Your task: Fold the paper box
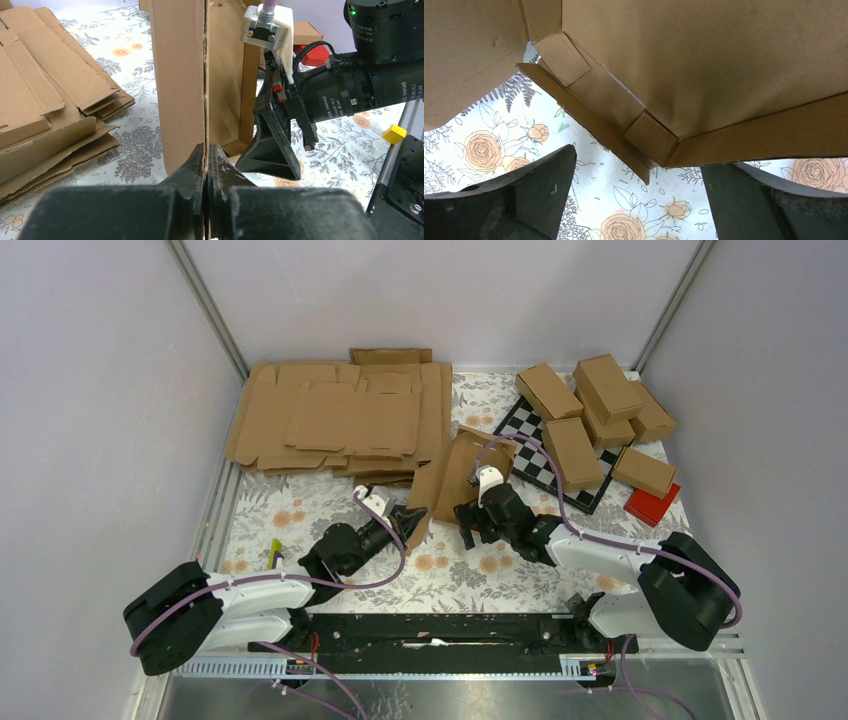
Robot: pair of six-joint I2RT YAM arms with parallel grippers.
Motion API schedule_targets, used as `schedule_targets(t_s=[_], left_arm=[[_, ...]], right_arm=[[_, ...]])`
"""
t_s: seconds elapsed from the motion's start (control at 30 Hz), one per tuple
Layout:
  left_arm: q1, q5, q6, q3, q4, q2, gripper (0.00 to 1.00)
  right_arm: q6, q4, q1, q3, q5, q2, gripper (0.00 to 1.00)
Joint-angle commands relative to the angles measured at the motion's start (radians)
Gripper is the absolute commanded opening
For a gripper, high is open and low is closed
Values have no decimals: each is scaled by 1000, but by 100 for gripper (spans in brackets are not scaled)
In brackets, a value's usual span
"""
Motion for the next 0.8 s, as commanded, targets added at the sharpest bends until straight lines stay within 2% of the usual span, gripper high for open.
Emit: schedule_targets(t_s=[0.0, 0.1, 0.2, 0.4, 0.7, 0.77], left_arm=[[-12, 50, -24, 23, 25, 11, 0], [-14, 53, -26, 26, 27, 16, 0], [-13, 58, -29, 30, 26, 29, 0], [-13, 68, -29, 38, 27, 47, 0], [-13, 77, -32, 51, 17, 67, 0], [-13, 84, -35, 55, 14, 74, 0]], right_arm=[[-20, 19, 0, 37, -22, 29, 100], [-15, 19, -1, 48, 3, 48, 99], [-5, 19, -1, 64, 39, 70, 90], [21, 49, -1, 78, 95, 112, 80], [68, 56, -1, 102, 198, 171, 67], [76, 56, -1, 112, 212, 195, 67]])
